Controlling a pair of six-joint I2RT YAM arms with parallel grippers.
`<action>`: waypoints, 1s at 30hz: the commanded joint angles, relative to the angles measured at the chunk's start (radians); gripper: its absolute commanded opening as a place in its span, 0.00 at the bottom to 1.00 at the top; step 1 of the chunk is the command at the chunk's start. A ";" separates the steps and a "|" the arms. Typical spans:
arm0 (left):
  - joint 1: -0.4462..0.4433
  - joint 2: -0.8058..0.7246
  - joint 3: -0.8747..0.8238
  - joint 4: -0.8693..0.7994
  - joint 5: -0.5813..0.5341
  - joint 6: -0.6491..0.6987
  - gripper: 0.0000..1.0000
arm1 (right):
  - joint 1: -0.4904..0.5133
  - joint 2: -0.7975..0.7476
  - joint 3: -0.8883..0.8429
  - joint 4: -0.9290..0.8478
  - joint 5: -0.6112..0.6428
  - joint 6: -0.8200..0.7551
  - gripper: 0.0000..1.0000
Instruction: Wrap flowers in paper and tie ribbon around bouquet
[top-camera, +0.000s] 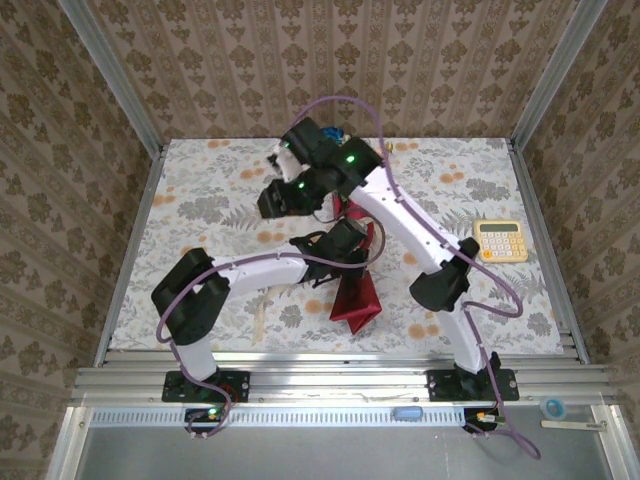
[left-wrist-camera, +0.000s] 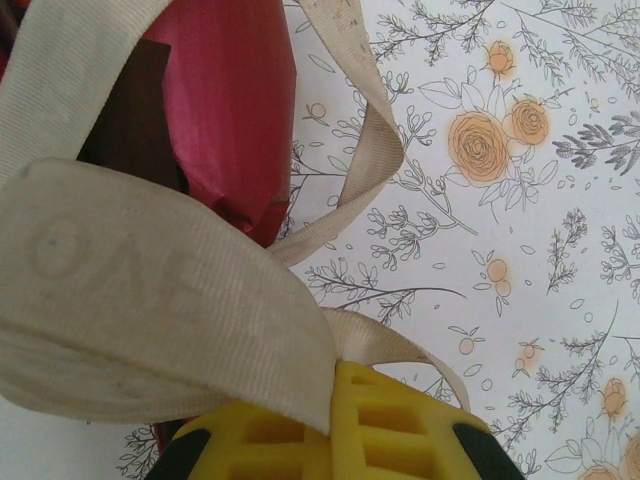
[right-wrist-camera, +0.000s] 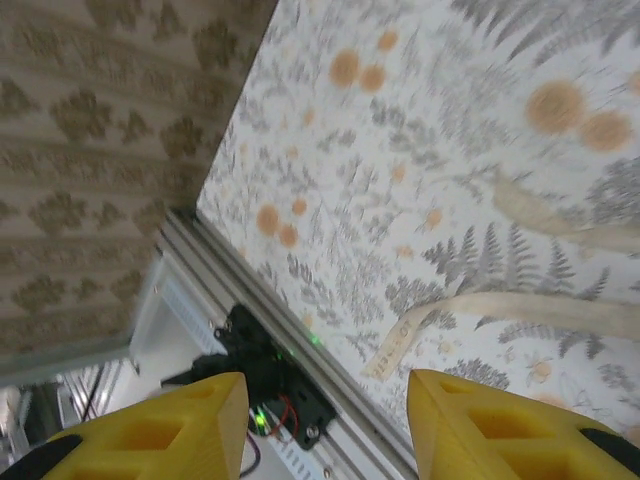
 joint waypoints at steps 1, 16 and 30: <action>0.037 -0.025 0.012 -0.011 0.051 -0.035 0.00 | -0.079 -0.092 0.026 -0.014 0.108 0.090 0.48; 0.324 0.009 0.051 0.092 0.614 -0.242 0.00 | -0.167 -0.705 -0.985 0.364 0.470 0.358 0.39; 0.520 0.125 0.082 0.243 0.844 -0.462 0.00 | 0.125 -0.393 -1.007 0.366 0.579 0.517 0.39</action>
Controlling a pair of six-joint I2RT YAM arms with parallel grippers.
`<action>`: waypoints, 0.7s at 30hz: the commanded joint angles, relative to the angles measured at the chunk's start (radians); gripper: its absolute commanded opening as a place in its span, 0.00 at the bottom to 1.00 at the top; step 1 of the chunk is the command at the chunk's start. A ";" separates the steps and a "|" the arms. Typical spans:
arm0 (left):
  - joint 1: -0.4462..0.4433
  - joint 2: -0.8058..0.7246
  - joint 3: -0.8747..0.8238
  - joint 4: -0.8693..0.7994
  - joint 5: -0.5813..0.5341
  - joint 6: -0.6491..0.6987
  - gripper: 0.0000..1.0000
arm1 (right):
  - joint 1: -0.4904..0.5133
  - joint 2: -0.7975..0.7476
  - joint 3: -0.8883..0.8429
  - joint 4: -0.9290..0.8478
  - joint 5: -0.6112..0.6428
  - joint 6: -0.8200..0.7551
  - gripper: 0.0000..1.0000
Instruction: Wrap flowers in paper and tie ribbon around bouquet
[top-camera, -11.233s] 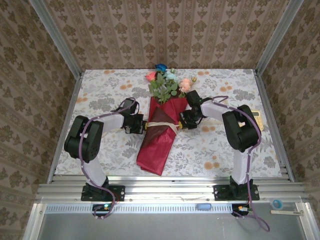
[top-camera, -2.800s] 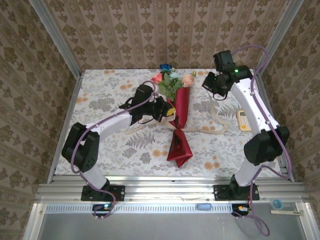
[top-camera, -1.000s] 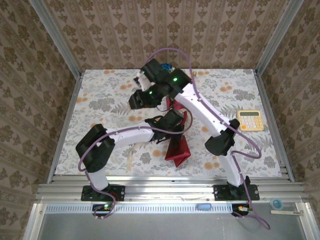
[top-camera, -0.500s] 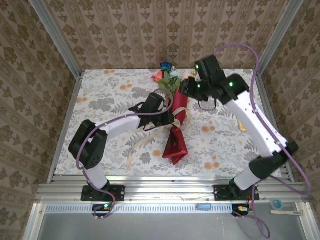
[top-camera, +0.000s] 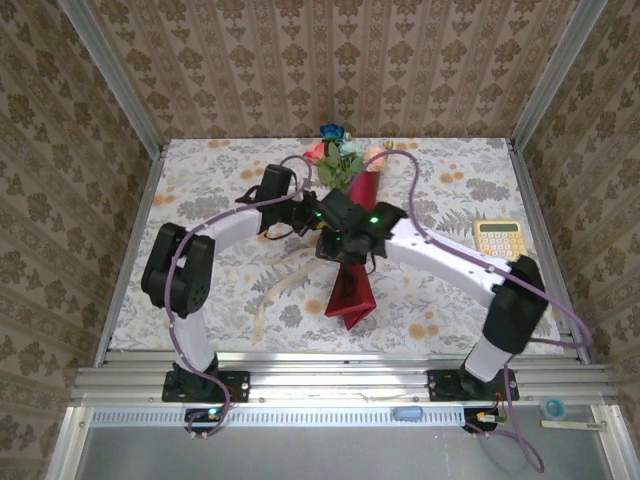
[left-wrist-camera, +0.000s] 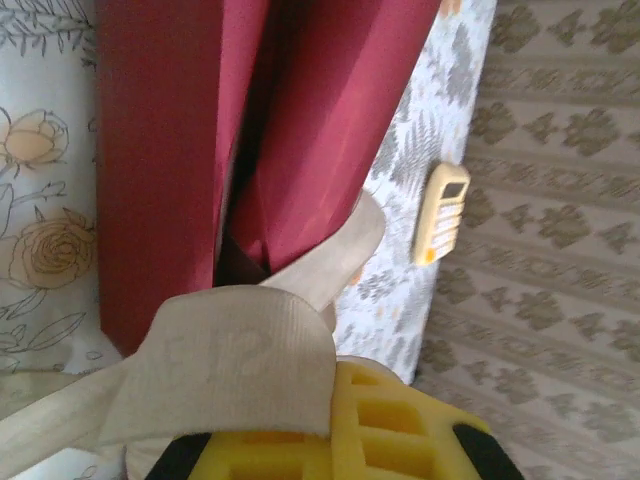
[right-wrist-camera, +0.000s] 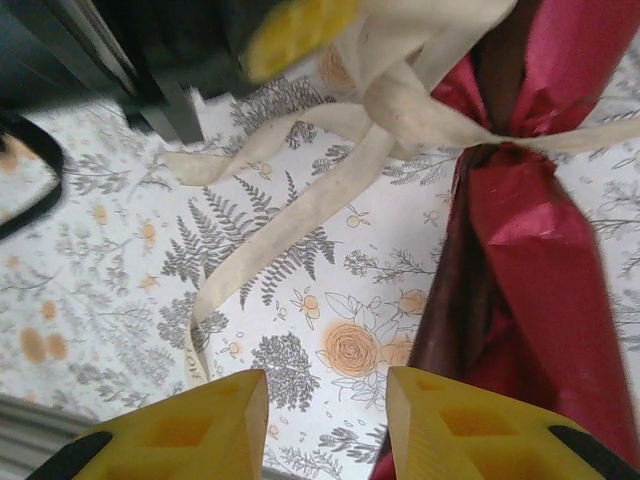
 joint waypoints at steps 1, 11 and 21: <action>0.018 0.037 0.013 0.090 0.093 -0.115 0.00 | 0.052 0.111 0.078 -0.039 0.118 0.083 0.39; 0.079 0.116 0.000 0.236 0.151 -0.288 0.00 | 0.066 0.388 0.184 0.008 0.208 0.214 0.43; 0.098 0.173 0.018 0.254 0.167 -0.324 0.00 | 0.067 0.584 0.377 -0.088 0.230 0.180 0.46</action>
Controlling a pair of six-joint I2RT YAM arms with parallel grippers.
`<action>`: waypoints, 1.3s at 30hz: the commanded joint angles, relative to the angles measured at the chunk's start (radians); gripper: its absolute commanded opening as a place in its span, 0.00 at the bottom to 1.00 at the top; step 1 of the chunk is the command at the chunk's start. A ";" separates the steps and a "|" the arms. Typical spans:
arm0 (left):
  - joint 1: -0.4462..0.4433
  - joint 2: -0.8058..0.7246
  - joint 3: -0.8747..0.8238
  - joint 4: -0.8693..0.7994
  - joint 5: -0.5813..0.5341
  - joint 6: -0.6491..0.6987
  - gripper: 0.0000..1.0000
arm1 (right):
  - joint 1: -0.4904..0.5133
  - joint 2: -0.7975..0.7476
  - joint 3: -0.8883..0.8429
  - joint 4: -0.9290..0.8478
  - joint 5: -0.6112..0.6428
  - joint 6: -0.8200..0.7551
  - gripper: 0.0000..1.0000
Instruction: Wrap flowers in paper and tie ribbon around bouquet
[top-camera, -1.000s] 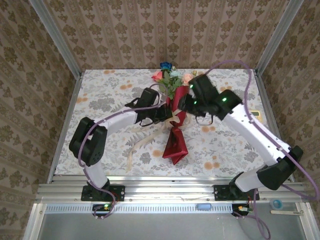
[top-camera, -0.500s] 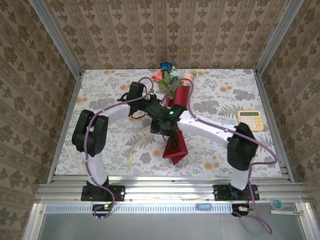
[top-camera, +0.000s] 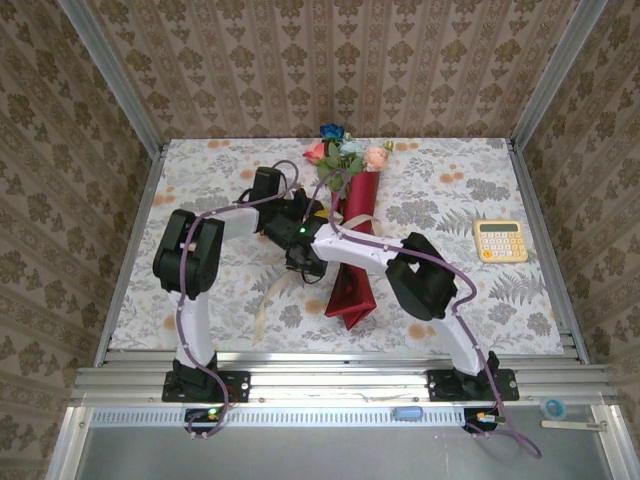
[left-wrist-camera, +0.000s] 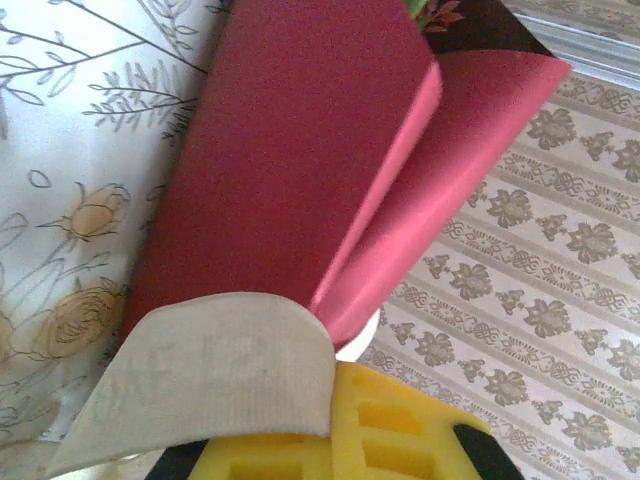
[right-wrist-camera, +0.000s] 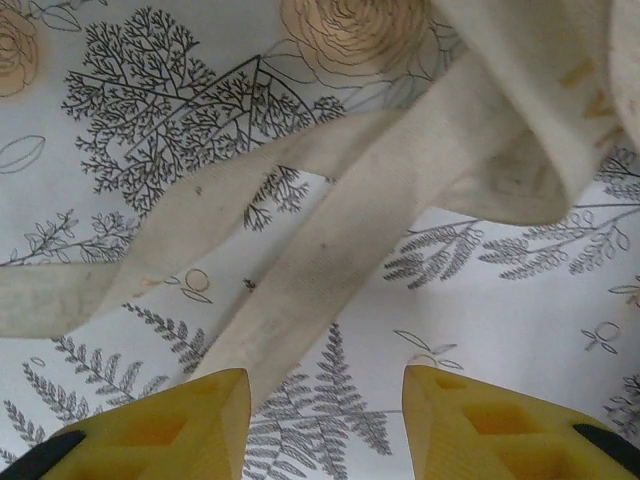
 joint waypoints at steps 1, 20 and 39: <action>0.010 0.016 0.022 0.031 0.032 -0.026 0.00 | 0.000 0.055 0.067 -0.080 0.071 0.007 0.47; 0.024 0.048 0.036 0.063 0.044 -0.070 0.00 | 0.002 0.145 0.110 -0.099 0.006 -0.047 0.00; -0.002 0.042 0.038 0.099 0.020 -0.085 0.00 | -0.010 -0.260 0.010 -0.056 -0.292 -0.347 0.00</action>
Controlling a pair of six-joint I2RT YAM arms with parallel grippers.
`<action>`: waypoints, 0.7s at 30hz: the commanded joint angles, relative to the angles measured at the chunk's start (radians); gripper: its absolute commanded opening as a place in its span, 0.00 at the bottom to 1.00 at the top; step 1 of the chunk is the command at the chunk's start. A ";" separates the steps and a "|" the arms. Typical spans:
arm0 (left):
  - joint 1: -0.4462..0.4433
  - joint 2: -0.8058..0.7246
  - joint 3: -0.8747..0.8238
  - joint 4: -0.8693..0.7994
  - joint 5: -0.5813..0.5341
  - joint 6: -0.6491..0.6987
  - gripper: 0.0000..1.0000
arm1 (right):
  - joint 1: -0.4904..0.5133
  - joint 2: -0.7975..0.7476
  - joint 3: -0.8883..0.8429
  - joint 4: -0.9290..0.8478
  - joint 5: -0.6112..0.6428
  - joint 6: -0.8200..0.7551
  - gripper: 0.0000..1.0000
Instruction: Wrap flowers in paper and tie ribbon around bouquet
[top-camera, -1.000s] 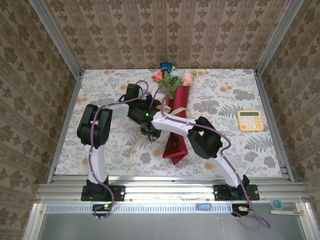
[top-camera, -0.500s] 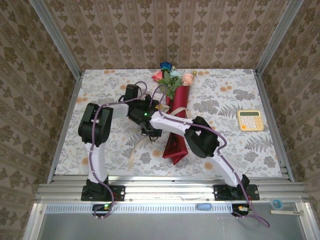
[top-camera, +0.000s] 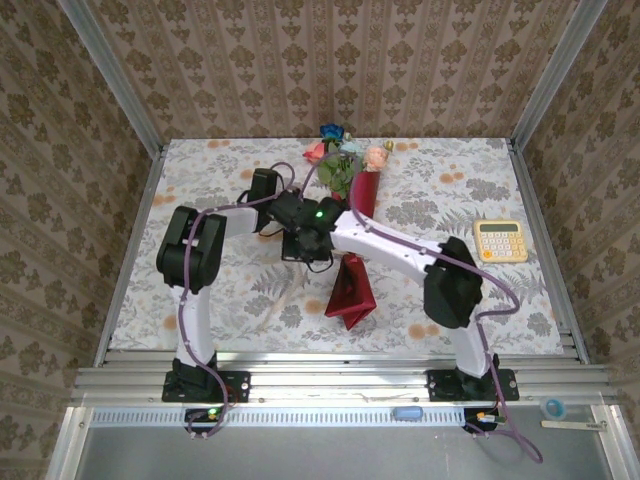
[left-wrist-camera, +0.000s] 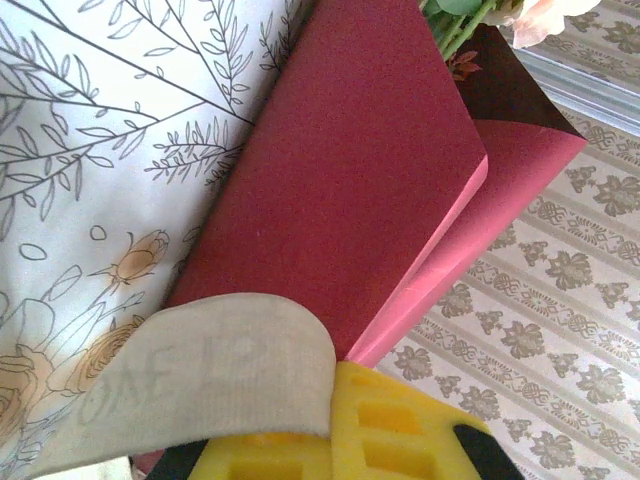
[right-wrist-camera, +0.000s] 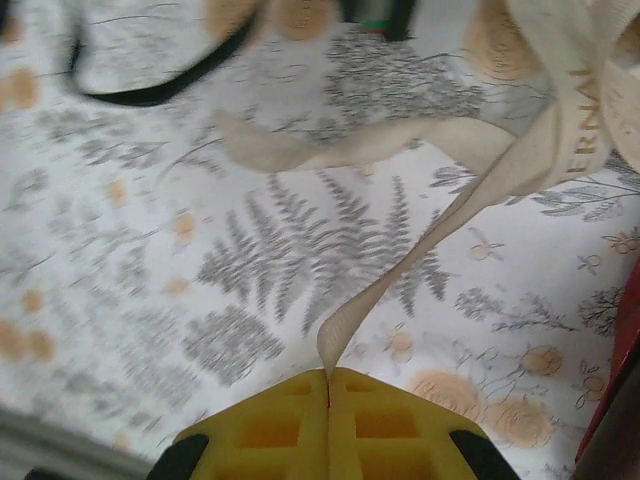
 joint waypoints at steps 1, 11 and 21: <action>-0.022 -0.010 0.027 0.036 0.000 -0.016 0.00 | -0.004 -0.015 -0.001 0.011 -0.102 -0.094 0.00; -0.051 0.002 0.027 0.061 -0.027 -0.035 0.00 | 0.000 -0.098 0.024 0.015 -0.126 -0.142 0.00; -0.058 -0.015 0.011 0.057 -0.045 -0.038 0.00 | -0.152 -0.353 -0.253 0.048 -0.329 -0.108 0.00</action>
